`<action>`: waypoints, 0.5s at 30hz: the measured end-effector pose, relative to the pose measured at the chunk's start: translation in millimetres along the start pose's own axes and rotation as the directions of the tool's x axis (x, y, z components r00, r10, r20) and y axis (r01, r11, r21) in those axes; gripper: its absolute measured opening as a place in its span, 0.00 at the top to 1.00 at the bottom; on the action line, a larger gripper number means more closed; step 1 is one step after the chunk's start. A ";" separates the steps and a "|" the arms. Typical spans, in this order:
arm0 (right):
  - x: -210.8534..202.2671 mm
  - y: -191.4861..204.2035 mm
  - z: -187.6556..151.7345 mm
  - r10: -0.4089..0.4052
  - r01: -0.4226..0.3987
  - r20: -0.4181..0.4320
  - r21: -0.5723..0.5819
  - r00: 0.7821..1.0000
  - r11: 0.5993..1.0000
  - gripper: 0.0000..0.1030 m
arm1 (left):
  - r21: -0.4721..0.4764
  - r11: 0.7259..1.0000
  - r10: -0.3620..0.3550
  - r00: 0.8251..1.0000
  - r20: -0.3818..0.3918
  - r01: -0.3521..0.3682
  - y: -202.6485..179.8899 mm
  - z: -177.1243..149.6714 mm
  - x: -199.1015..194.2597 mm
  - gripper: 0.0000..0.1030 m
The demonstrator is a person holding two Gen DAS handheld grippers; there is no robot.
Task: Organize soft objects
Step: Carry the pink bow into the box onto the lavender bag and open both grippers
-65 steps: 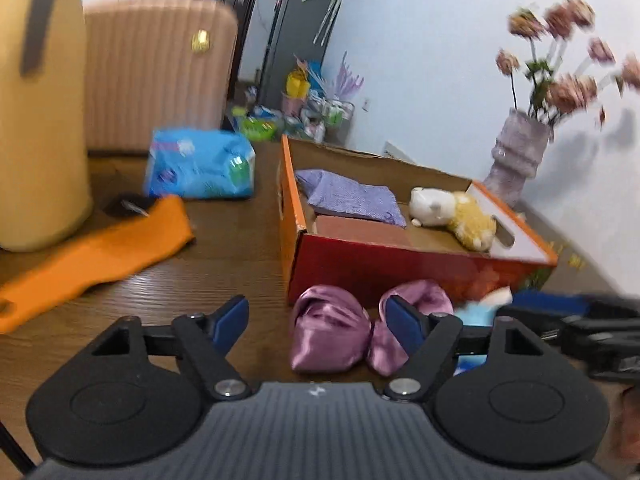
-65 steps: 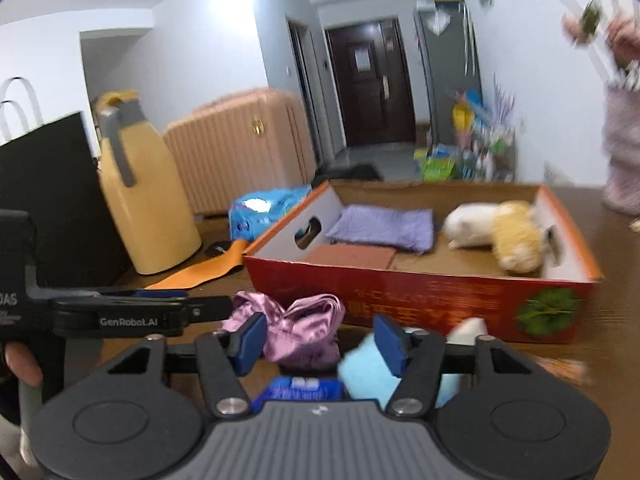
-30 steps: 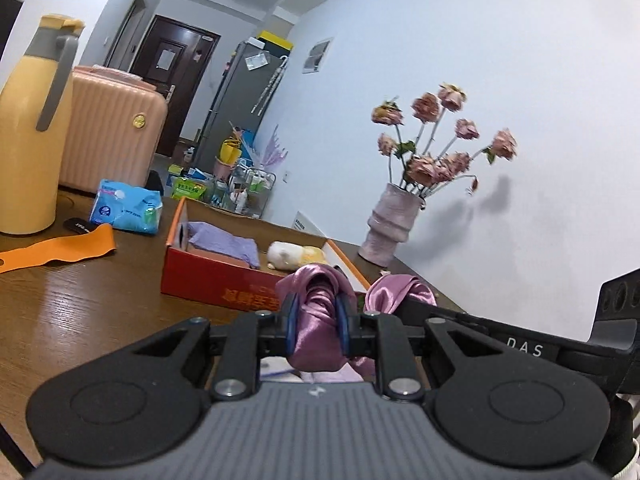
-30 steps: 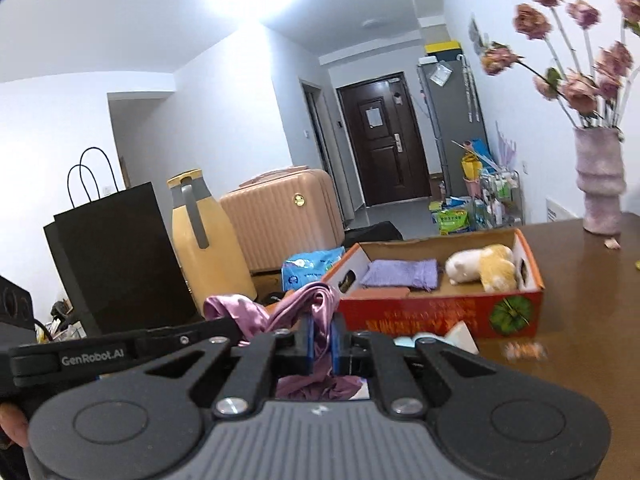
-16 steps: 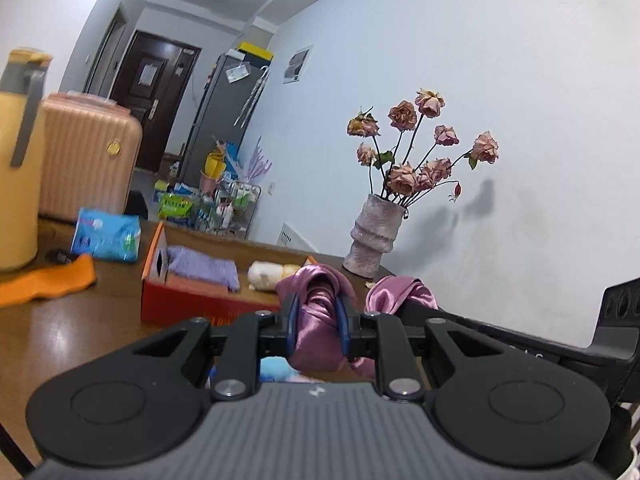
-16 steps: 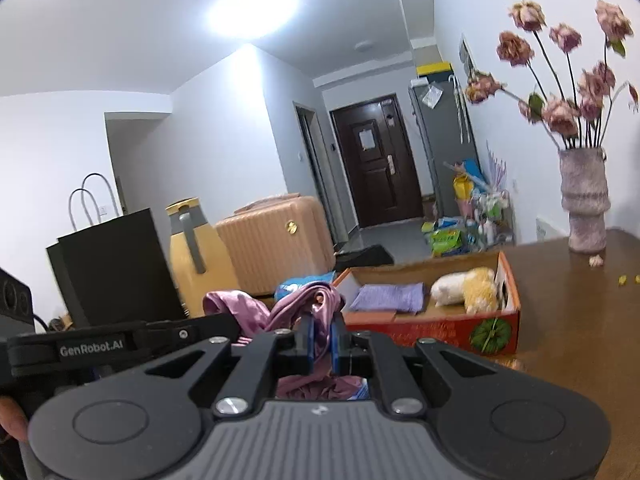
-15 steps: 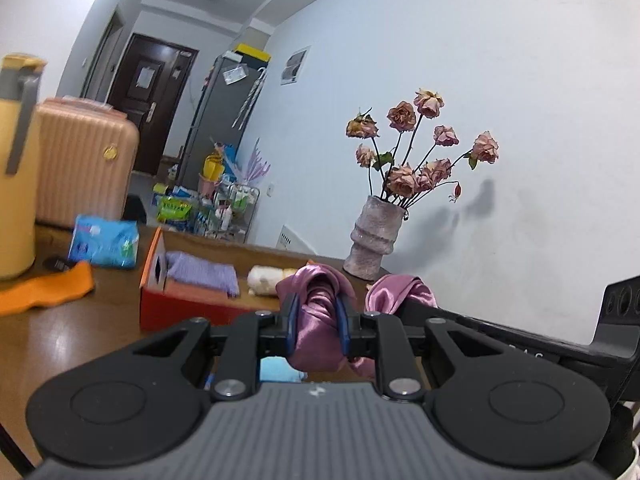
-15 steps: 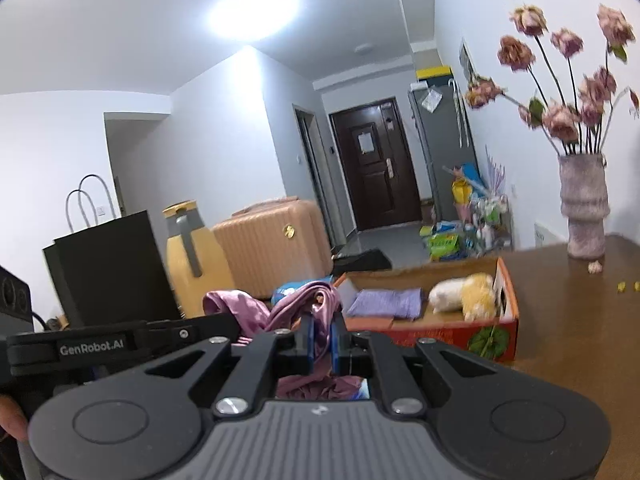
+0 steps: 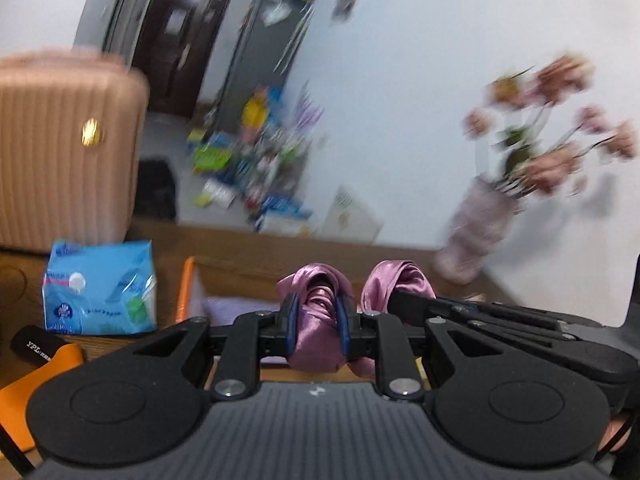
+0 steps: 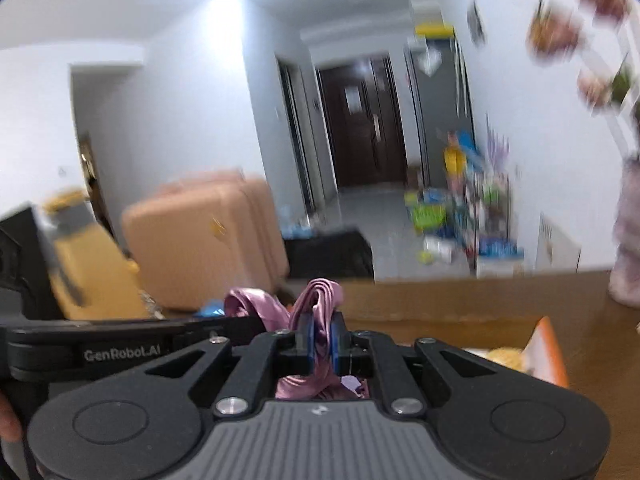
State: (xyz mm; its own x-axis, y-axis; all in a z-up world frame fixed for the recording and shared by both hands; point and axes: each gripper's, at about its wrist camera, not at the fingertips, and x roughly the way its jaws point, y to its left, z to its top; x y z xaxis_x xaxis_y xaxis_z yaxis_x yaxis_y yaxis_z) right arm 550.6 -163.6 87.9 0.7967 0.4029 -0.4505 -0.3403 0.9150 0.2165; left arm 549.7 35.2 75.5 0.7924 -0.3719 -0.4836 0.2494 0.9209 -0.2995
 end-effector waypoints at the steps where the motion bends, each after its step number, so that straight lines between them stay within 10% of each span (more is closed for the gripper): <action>1: 19.8 -6.0 -1.6 -0.002 0.004 -0.039 0.030 0.999 1.000 0.93 | -0.008 1.000 0.025 0.999 -0.027 -0.025 7.9 0.2 17.3 0.80; 15: 127.2 -17.3 -26.0 -0.020 0.063 -0.330 0.119 0.944 0.991 0.84 | 0.322 0.916 0.318 0.921 -0.226 -0.237 5.0 -30.6 104.1 0.79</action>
State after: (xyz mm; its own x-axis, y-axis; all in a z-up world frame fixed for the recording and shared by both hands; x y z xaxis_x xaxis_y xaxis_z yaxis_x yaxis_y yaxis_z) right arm 644.8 -127.7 4.3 0.5941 0.3681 -0.7152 -0.2274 0.9297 0.2896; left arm 616.4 -2.5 -1.5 0.6832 -0.0763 -0.7263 0.2202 0.9698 0.1052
